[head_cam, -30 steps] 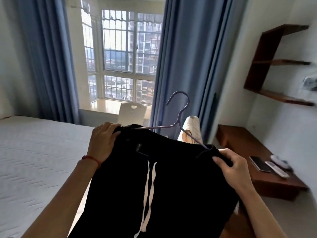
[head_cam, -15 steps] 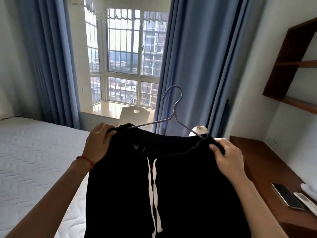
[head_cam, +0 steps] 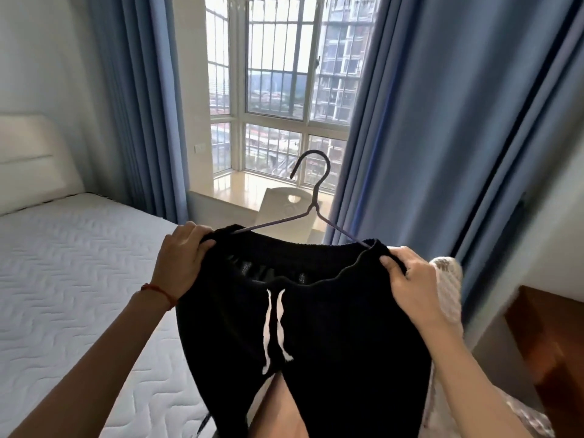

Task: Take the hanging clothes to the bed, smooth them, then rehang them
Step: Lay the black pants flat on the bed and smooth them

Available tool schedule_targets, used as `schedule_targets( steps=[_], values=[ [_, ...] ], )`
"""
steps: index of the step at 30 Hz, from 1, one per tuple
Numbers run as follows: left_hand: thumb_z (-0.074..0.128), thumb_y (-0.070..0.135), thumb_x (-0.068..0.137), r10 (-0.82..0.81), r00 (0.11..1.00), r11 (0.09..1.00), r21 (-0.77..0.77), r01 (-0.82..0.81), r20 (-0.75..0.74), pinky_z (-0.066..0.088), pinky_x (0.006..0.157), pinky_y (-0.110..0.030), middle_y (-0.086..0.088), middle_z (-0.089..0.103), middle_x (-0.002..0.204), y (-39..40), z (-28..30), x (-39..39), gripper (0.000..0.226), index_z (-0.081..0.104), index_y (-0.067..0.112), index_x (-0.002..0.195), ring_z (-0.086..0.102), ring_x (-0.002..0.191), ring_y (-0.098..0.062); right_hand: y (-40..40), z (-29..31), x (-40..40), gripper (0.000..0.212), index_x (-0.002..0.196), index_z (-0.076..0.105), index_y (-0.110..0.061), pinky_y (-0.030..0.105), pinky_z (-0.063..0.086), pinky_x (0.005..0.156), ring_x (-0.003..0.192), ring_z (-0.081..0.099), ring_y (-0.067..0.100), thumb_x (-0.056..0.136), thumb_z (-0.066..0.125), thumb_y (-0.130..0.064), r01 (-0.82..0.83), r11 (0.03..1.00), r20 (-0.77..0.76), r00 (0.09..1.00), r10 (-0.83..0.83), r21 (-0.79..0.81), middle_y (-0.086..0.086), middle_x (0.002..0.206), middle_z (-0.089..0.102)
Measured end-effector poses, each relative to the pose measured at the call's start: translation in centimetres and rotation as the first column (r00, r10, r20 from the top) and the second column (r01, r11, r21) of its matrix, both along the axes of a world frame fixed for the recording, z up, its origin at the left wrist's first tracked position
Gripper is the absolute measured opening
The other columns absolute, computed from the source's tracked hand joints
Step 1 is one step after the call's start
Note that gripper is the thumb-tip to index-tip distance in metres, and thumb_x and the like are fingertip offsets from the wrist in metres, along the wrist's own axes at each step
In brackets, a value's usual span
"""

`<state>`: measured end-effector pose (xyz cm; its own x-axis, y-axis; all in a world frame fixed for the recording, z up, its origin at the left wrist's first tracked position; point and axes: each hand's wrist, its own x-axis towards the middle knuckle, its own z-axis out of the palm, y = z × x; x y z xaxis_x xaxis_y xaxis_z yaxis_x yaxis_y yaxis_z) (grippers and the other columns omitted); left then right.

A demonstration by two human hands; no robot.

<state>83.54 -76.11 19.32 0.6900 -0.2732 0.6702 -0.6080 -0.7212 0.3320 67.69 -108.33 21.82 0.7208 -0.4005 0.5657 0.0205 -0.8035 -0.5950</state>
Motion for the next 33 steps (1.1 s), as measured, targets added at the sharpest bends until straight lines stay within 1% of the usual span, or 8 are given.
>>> schedule_targets(
  steps=[3, 8, 12, 15, 20, 28, 30, 33],
  values=[
    [0.031, 0.037, 0.089, 0.068, 0.995, 0.998, 0.010, -0.069, 0.066, 0.045, 0.071, -0.041, -0.014, 0.063, 0.086, -2.1, 0.7, 1.7, 0.045, 0.061, 0.005, 0.094, 0.058, 0.079, -0.033, -2.3, 0.6, 5.4, 0.014, 0.096, 0.070, -0.010, -0.003, 0.035, 0.075, 0.085, 0.059, 0.015, 0.087, 0.059, -0.008, -0.114, 0.993, 0.014, 0.993, 0.114, 0.023, -0.005, 0.085, 0.064],
    [0.034, 0.035, 0.087, 0.170, 0.979, 0.985, -0.062, -0.164, 0.110, 0.039, 0.074, -0.037, -0.014, 0.064, 0.086, -5.4, 2.7, 4.4, 0.043, 0.062, 0.003, 0.093, 0.059, 0.080, -0.033, -6.1, 1.6, 12.5, 0.014, 0.097, 0.070, -0.013, 0.000, 0.039, 0.076, 0.087, 0.060, 0.014, 0.087, 0.060, -0.010, -0.274, 0.955, 0.038, 0.962, 0.272, 0.115, -0.003, 0.088, 0.066],
    [0.037, 0.036, 0.086, 0.208, 0.970, 0.975, -0.111, -0.194, 0.130, 0.037, 0.077, -0.038, -0.013, 0.066, 0.086, -7.0, 5.8, 6.9, 0.041, 0.063, 0.005, 0.091, 0.060, 0.083, -0.032, -8.2, 1.7, 17.1, 0.021, 0.107, 0.066, -0.017, 0.028, 0.045, 0.096, 0.097, 0.058, 0.014, 0.088, 0.058, -0.013, -0.315, 0.939, 0.075, 0.949, 0.307, 0.136, -0.003, 0.099, 0.064],
    [0.038, 0.037, 0.085, 0.228, 0.959, 0.973, -0.078, -0.218, 0.166, 0.033, 0.078, -0.033, -0.013, 0.066, 0.085, -8.0, 7.6, 8.6, 0.042, 0.064, 0.005, 0.091, 0.061, 0.084, -0.032, -8.4, 0.8, 19.1, 0.038, 0.124, 0.055, -0.019, 0.038, 0.040, 0.103, 0.112, 0.052, 0.020, 0.087, 0.060, -0.012, -0.300, 0.954, 0.146, 0.945, 0.293, 0.023, 0.002, 0.116, 0.058],
    [0.036, 0.042, 0.084, 0.254, 0.945, 0.967, -0.043, -0.251, 0.205, 0.030, 0.079, -0.030, -0.015, 0.066, 0.088, -8.5, 9.9, 11.0, 0.048, 0.064, 0.005, 0.093, 0.061, 0.086, -0.032, -8.7, 0.1, 21.1, 0.045, 0.134, 0.045, -0.025, 0.035, 0.036, 0.102, 0.121, 0.040, 0.016, 0.089, 0.047, -0.033, -0.280, 0.926, 0.158, 0.933, 0.325, -0.252, 0.006, 0.130, 0.049],
    [0.039, 0.041, 0.083, 0.195, 0.942, 0.979, 0.006, -0.204, 0.272, 0.038, 0.084, -0.041, -0.016, 0.067, 0.085, -9.0, 11.9, 12.8, 0.047, 0.066, 0.003, 0.091, 0.062, 0.086, -0.034, -10.3, 0.6, 24.6, 0.034, 0.115, 0.063, -0.023, 0.053, 0.042, 0.096, 0.125, 0.045, 0.032, 0.088, 0.049, -0.039, -0.269, 0.820, -0.079, 0.960, 0.267, -0.506, 0.012, 0.133, 0.048],
    [0.041, 0.039, 0.084, 0.198, 0.942, 0.978, 0.009, -0.208, 0.272, 0.038, 0.085, -0.042, -0.016, 0.068, 0.087, -8.7, 12.4, 13.2, 0.045, 0.066, 0.003, 0.092, 0.062, 0.087, -0.034, -10.4, 0.5, 25.0, 0.028, 0.109, 0.064, -0.021, 0.053, 0.043, 0.094, 0.125, 0.044, 0.032, 0.086, 0.059, -0.036, -0.299, 0.826, -0.101, 0.953, 0.287, -0.477, 0.010, 0.133, 0.047],
    [0.054, 0.024, 0.088, 0.205, 0.941, 0.975, 0.032, -0.221, 0.270, 0.037, 0.087, -0.040, -0.017, 0.067, 0.089, -8.2, 13.0, 13.5, 0.025, 0.066, 0.003, 0.094, 0.061, 0.090, -0.035, -10.6, 0.5, 25.1, 0.036, 0.091, 0.063, -0.020, 0.043, 0.046, 0.087, 0.118, 0.049, 0.022, 0.080, 0.057, -0.054, -0.341, 0.853, -0.084, 0.938, 0.336, -0.396, 0.001, 0.128, 0.049]
  ],
)
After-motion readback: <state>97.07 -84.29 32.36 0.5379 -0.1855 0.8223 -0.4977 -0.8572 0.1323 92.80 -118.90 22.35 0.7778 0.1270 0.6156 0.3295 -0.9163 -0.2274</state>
